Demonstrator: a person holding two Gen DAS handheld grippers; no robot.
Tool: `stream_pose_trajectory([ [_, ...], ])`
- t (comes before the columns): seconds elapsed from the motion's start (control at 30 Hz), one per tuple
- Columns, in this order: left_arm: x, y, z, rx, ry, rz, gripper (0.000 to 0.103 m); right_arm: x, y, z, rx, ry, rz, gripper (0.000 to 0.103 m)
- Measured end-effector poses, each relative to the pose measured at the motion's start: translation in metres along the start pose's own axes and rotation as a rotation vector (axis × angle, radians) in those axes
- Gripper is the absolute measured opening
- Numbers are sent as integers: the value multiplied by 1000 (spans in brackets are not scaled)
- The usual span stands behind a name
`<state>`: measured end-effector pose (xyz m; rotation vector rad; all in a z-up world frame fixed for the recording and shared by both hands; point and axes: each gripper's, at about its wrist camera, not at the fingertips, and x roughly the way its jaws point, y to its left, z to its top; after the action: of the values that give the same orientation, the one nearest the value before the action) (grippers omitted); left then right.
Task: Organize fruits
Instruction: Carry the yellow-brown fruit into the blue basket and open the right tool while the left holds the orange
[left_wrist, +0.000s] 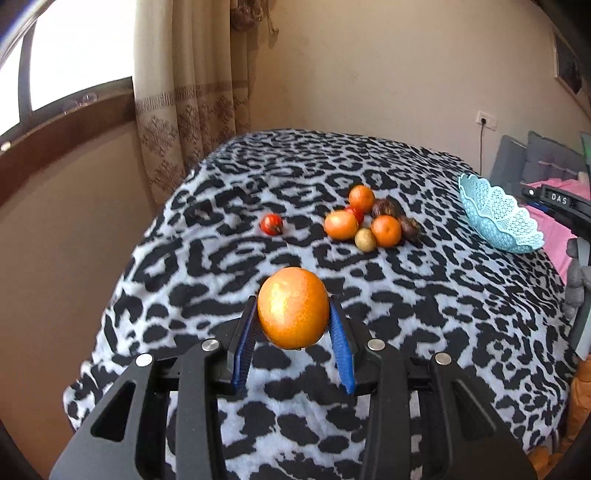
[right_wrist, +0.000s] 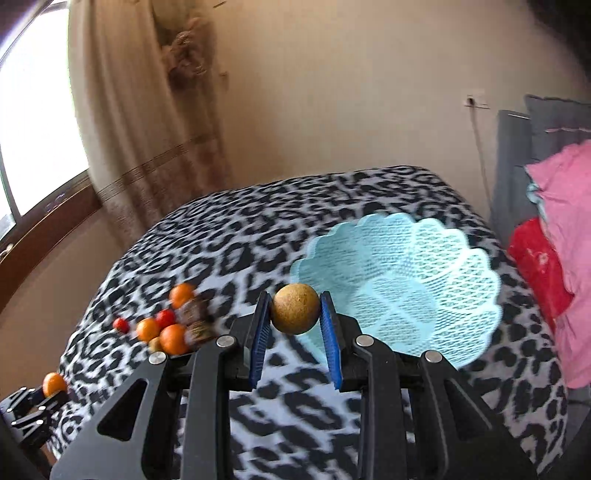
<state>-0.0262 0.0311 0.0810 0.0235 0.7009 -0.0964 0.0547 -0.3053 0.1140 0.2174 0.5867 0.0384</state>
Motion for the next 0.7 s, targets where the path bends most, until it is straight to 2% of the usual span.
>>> stream_pose_trajectory([
  [0.33, -3, -28, 19, 62, -25, 44, 38, 27, -47, 2, 28, 29, -133, 28],
  [0.57, 2, -51, 30, 99, -33, 36, 38, 42, -67, -2, 64, 60, -146, 28],
  [0.63, 3, -59, 33, 110, -34, 30, 38, 43, -68, -2, 76, 60, -139, 37],
  [0.67, 4, -64, 35, 119, -36, 25, 38, 43, -70, -3, 90, 57, -132, 47],
  [0.7, 5, -67, 36, 123, -37, 21, 38, 42, -72, -4, 99, 50, -131, 49],
])
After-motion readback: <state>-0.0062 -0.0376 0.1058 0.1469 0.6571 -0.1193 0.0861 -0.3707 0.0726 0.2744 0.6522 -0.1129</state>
